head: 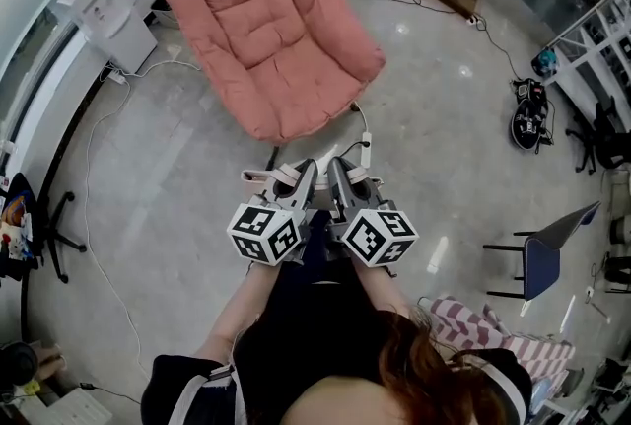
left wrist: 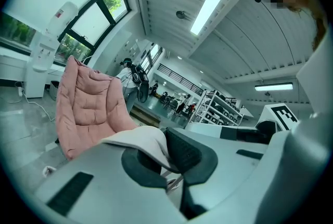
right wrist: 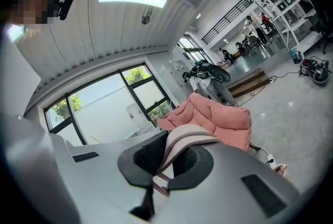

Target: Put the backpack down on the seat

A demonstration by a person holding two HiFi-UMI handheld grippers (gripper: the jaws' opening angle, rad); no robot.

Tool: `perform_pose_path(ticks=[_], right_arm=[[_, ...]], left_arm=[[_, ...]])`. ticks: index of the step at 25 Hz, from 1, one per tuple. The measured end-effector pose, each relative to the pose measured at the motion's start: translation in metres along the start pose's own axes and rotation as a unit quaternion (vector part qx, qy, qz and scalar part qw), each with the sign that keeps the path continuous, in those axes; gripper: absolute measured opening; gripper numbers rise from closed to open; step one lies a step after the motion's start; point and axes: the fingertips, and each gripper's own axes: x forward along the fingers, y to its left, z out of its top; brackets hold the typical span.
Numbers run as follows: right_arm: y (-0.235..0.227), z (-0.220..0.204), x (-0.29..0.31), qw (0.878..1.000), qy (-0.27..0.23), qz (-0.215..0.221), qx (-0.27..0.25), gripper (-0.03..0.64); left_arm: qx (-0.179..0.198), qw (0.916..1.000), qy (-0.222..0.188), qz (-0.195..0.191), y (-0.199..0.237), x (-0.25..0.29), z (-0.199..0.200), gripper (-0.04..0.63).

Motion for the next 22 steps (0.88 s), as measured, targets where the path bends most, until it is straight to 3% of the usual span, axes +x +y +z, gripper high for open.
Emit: perform_pose_path(ticks=[22], right_arm=[[-0.111,0.074,0.081,1.0,0.025,-0.003,0.017,0.032]], left_arm=[[-0.032,0.9992,0.021,0.01,0.022,0.151,0.014,0.017]])
